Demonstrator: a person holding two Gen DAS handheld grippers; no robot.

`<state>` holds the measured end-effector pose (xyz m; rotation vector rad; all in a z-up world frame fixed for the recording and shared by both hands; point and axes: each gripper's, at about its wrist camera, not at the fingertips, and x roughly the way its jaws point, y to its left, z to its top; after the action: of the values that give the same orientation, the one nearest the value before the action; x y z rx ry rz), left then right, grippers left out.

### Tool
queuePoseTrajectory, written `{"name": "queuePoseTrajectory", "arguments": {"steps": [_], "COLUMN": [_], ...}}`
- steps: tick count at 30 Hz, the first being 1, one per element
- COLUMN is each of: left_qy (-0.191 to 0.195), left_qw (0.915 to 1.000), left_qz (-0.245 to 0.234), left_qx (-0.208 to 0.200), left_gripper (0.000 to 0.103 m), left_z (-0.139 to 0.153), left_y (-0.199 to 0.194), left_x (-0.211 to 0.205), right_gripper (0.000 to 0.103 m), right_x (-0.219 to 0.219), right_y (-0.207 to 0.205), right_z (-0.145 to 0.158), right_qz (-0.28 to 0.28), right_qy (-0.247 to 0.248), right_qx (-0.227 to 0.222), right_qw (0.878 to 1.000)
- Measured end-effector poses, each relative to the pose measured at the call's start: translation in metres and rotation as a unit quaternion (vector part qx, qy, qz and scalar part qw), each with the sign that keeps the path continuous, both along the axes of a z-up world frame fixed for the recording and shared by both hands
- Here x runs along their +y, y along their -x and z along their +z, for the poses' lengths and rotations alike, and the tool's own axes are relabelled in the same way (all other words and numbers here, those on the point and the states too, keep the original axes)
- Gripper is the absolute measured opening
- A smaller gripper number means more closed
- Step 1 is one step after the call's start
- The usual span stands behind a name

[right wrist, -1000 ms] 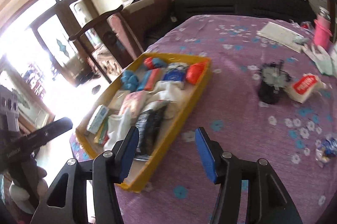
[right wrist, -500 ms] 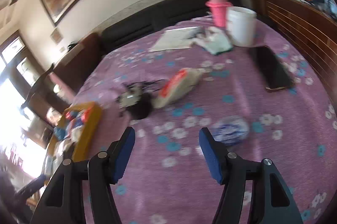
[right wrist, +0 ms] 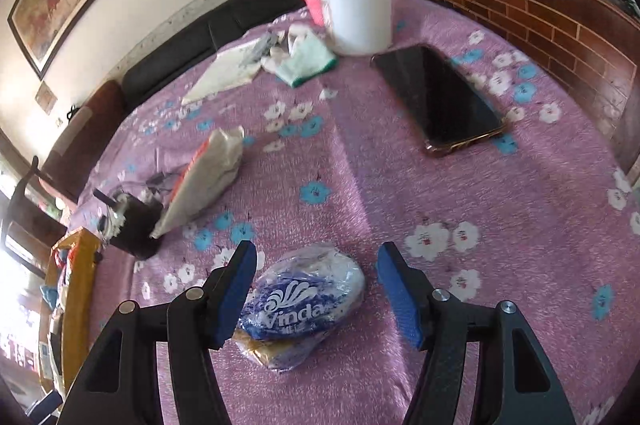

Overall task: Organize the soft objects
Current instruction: 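Move both open tools back over the table toward the remaining packs, then grasp Vinda pack with left tool while right tool grasps red-print wet-wipe pack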

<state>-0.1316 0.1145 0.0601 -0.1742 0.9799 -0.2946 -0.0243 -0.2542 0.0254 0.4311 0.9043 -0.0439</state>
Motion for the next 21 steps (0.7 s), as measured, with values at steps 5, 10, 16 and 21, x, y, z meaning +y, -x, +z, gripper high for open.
{"name": "queuePoseTrajectory", "arguments": {"steps": [5,10,16,21], "left_qy": [0.002,0.009,0.024,0.028], "left_qw": [0.9999,0.9996,0.9992,0.9987], "left_qz": [-0.013,-0.025,-0.03,-0.041], "left_qx": [0.006,0.009,0.01,0.013], "left_gripper": [0.084,0.084,0.084,0.084], "left_z": [-0.005,-0.01,-0.014,-0.019], "left_y": [-0.002,-0.001,-0.001,-0.001], "left_x": [-0.011,-0.012,-0.004,-0.001], "right_gripper": [0.05,0.051,0.06,0.06], "right_x": [0.042,0.094,0.054,0.05], "right_y": [-0.008,0.003,-0.034,-0.08], "right_z": [-0.001,0.013,0.039,0.025], "right_qz": [0.117,0.282,0.111,0.066], "right_qy": [-0.005,-0.075,0.004,-0.004], "right_qx": [0.019,0.013,0.005,0.048], "right_qw": [0.993,0.956,0.994,0.997]}}
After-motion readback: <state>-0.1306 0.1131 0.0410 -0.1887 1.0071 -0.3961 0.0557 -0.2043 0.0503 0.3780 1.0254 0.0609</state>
